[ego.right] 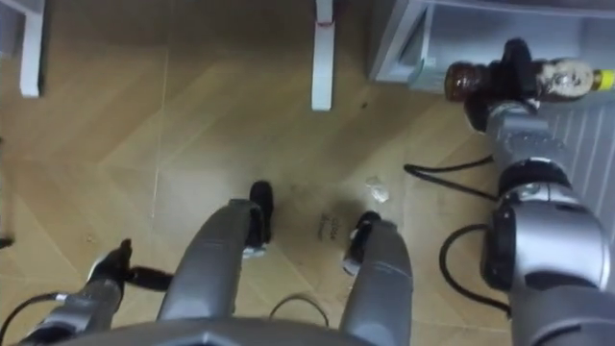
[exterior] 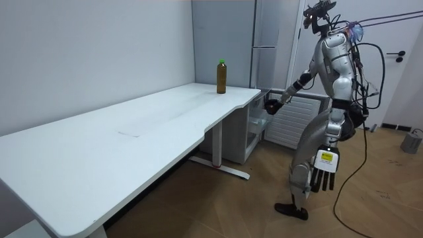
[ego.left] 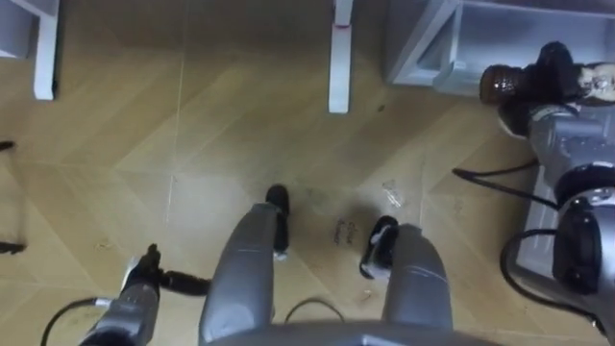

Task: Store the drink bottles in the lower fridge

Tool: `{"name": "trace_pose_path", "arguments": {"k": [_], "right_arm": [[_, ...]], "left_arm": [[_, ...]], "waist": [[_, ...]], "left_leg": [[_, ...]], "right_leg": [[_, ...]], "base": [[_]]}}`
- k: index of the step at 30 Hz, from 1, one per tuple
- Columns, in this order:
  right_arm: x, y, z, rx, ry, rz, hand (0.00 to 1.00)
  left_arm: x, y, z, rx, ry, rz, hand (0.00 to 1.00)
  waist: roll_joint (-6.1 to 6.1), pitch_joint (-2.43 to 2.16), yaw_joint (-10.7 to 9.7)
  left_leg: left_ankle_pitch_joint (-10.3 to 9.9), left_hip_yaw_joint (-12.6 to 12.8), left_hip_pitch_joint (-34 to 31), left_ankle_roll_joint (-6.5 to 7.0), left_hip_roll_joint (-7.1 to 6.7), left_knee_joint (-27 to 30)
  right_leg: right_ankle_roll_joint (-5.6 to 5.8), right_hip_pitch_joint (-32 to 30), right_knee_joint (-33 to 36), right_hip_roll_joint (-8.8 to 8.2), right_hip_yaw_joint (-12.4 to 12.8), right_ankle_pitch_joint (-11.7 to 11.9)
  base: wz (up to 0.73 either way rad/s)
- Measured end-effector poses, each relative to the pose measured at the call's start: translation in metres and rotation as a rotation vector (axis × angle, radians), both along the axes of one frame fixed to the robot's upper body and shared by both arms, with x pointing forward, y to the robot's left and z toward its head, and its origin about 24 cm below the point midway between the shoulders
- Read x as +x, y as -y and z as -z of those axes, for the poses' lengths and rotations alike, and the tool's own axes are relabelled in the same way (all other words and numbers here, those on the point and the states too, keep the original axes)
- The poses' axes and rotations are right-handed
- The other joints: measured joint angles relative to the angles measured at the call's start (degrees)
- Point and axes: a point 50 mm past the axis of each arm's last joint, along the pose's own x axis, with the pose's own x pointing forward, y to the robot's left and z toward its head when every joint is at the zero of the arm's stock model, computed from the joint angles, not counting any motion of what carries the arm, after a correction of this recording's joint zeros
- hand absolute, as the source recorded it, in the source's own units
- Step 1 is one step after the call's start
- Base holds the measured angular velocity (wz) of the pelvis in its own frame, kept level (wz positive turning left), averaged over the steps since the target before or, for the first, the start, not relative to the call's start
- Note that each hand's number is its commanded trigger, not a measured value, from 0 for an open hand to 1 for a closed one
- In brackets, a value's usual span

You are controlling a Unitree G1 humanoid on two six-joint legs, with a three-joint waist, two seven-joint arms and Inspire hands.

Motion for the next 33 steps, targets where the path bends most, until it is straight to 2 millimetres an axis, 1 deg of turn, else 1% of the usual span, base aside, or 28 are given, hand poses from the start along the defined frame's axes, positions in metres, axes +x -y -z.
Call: {"name": "trace_pose_path", "arguments": {"k": [4,6,7,10,11,12,14,17,22,24,25,26,27,33], "right_arm": [[0.007,0.005,-0.012,-0.019,0.015,0.012,1.0],[0.012,0.007,-0.021,-0.043,0.032,0.015,1.0],[0.014,0.01,-0.027,-0.063,0.044,0.019,1.0],[0.02,0.014,-0.039,-0.093,0.075,0.024,1.0],[0.022,0.016,-0.045,-0.103,0.089,0.031,1.0],[0.023,0.017,-0.048,-0.107,0.096,0.036,1.0],[0.028,0.019,-0.058,-0.117,0.121,0.04,1.0],[0.038,0.021,-0.081,-0.125,0.167,0.05,1.0],[0.047,0.018,-0.101,-0.131,0.205,0.051,1.0],[0.048,0.017,-0.102,-0.128,0.196,0.052,1.0],[0.048,0.017,-0.102,-0.126,0.189,0.053,0.59],[0.049,0.016,-0.105,-0.123,0.185,0.054,0.28],[0.049,0.016,-0.106,-0.121,0.179,0.054,0.0],[0.049,0.015,-0.106,-0.113,0.14,0.061,0.0]], "left_arm": [[0.001,0.0,0.0,-0.008,0.009,-0.028,0.0],[0.003,0.0,-0.001,-0.002,0.017,-0.029,0.0],[0.006,0.001,-0.002,0.003,0.027,-0.028,0.0],[0.009,0.0,-0.003,0.009,0.042,-0.012,0.0],[0.009,0.0,-0.003,0.008,0.042,-0.005,0.0],[0.008,0.001,-0.003,0.006,0.04,-0.002,0.0],[0.008,0.002,-0.002,-0.005,0.042,-0.013,0.0],[0.008,0.003,-0.002,-0.012,0.046,-0.024,0.0],[0.008,0.004,-0.002,-0.014,0.049,-0.037,0.0],[0.008,0.004,-0.002,-0.013,0.049,-0.038,0.0],[0.008,0.004,-0.002,-0.007,0.051,-0.04,0.0],[0.008,0.003,-0.002,-0.002,0.054,-0.043,0.0],[0.008,0.003,-0.002,0.001,0.056,-0.045,0.0],[0.009,-0.002,-0.004,0.025,0.066,-0.059,0.0]], "waist": [[0.25,-0.07,0.09],[0.46,-0.12,0.08],[0.68,-0.07,0.05],[1.15,-0.21,0.09],[1.51,-0.2,0.04],[1.6,-0.22,0.08],[1.66,-0.25,-0.1],[1.69,-0.27,-0.51],[1.67,-0.27,-1.08],[1.67,-0.27,-1.12],[1.66,-0.26,-1.23],[1.66,-0.26,-1.39],[1.66,-0.26,-1.47],[1.64,-0.27,-1.73]], "left_leg": [[-0.21,0.1,-2.48,0.33,-0.05,1.0],[-0.19,0.23,-3.41,0.4,-0.05,0.99],[-0.15,0.26,-3.82,0.45,-0.07,0.86],[0.05,0.36,-4.46,0.83,-0.14,0.83],[0.06,0.4,-4.67,0.84,-0.14,0.78],[0.09,0.52,-4.71,0.86,-0.15,0.71],[0.3,1.02,-5.1,1.0,-0.22,0.15],[0.41,1.6,-5.78,1.08,-0.29,-0.28],[0.4,1.9,-5.45,1.1,-0.32,-0.95],[0.4,1.9,-5.43,1.1,-0.32,-1.06],[0.4,1.9,-5.46,1.1,-0.34,-1.06],[0.4,1.9,-5.54,1.1,-0.34,-1.06],[0.4,1.9,-5.58,1.1,-0.34,-1.06],[0.41,1.9,-5.61,1.11,-0.34,-1.04]], "right_leg": [[0.13,-2.39,0.49,-0.14,0.24,0.39],[0.18,-3.26,0.35,-0.13,0.39,0.69],[0.21,-3.69,0.31,-0.14,0.44,0.79],[-0.22,-4.48,0.28,-0.16,0.58,1.05],[-0.3,-4.72,0.28,-0.18,0.58,1.09],[-0.35,-4.86,0.33,-0.29,0.57,1.12],[-0.44,-5.61,0.38,-0.66,0.62,1.15],[-0.45,-6.69,0.18,-0.59,1.24,1.17],[-0.44,-6.58,-0.19,-0.55,1.33,1.16],[-0.38,-6.54,-0.27,-0.55,1.34,1.13],[-0.37,-6.56,-0.29,-0.56,1.34,1.12],[-0.33,-6.61,-0.37,-0.56,1.35,1.1],[-0.33,-6.65,-0.38,-0.56,1.35,1.1],[-0.28,-6.61,-0.36,-0.56,1.35,1.07]], "base": [[-0.01],[-0.02],[0.0],[0.0],[0.0],[0.0],[0.0],[-0.01],[0.0],[0.0],[0.0],[0.0],[0.0],[0.0]]}}
